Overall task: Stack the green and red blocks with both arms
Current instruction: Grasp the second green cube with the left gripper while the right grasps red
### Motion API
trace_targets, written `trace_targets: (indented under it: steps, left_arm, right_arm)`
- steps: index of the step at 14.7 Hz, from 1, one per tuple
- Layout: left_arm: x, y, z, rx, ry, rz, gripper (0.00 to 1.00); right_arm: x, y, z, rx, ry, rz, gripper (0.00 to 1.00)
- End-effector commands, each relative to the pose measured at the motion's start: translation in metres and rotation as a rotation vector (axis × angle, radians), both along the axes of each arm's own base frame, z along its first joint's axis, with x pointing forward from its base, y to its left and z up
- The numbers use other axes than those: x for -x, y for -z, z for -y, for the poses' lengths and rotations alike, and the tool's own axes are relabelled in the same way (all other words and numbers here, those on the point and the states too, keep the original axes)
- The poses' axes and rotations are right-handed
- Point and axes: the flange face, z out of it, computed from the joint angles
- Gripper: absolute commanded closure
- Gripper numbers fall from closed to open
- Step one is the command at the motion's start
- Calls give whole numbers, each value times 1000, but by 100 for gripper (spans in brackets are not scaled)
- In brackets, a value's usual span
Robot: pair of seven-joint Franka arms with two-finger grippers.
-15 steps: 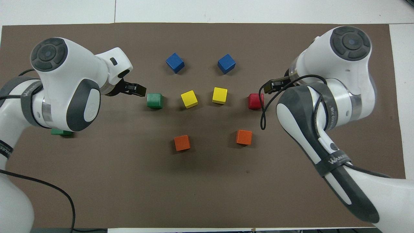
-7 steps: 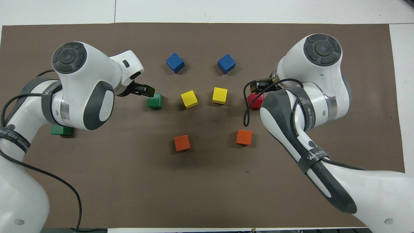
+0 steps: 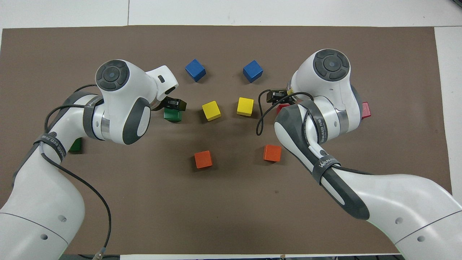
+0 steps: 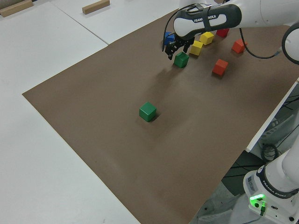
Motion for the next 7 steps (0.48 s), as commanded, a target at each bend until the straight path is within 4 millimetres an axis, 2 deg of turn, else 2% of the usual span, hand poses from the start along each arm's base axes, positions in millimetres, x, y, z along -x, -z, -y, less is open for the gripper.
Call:
trace_targets:
  steps: [1, 7]
  left_arm:
    - [7, 12, 0, 1, -18, 14, 0]
    - [12, 16, 6, -2, -17, 7, 0]
  right_arm:
    - [5, 13, 0, -1, 19, 17, 0]
    - [21, 28, 6, 9, -4, 2, 0]
